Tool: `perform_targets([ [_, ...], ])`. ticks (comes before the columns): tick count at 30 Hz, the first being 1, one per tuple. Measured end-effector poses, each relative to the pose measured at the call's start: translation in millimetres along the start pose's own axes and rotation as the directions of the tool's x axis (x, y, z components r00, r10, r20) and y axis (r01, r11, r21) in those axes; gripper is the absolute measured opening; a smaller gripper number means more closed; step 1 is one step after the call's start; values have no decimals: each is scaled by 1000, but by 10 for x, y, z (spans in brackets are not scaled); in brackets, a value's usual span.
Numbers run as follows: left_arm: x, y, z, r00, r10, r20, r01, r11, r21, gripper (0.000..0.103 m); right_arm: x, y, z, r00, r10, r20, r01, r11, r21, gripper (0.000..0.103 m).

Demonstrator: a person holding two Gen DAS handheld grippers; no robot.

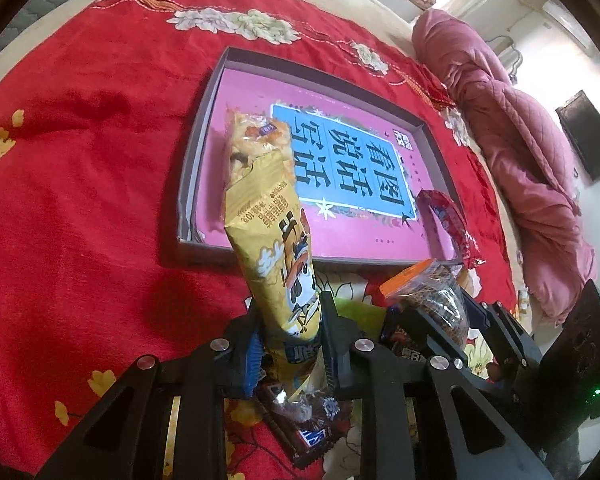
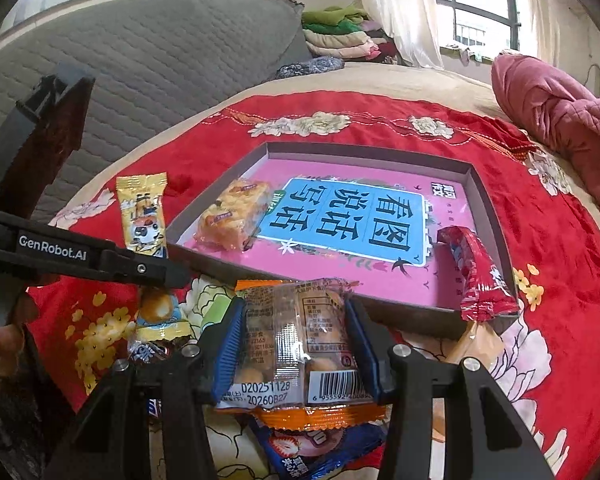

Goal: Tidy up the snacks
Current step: 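Lift the yellow bag with left gripper while right gripper lifts the pastry pack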

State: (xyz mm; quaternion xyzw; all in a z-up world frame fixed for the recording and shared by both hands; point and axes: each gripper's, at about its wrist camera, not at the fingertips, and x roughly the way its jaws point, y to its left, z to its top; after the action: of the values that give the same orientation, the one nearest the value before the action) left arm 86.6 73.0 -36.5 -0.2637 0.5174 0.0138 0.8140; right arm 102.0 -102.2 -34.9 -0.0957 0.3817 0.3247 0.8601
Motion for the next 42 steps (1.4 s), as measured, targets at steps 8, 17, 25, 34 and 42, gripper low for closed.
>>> perform_targets([
  [8,-111,-38,18,1000,0,27,0,1000,8,26,-99,-56,50,999,8,49,-9,1000,29,50],
  [17,-210,-99,60,999,-6,50,5,1000,13,26,-167,-70,68,997,6,78,-9,999,40,50],
  [25,-247,-159,94,998,-7,60,6,1000,18,26,-208,-93,73,996,2,93,-7,999,52,50],
  [34,-288,-251,175,997,-17,77,15,1000,27,26,-265,-184,90,992,-25,126,14,996,90,50],
  [42,-265,-333,230,997,-21,80,18,999,37,26,-291,-206,110,990,-23,142,9,995,98,50],
])
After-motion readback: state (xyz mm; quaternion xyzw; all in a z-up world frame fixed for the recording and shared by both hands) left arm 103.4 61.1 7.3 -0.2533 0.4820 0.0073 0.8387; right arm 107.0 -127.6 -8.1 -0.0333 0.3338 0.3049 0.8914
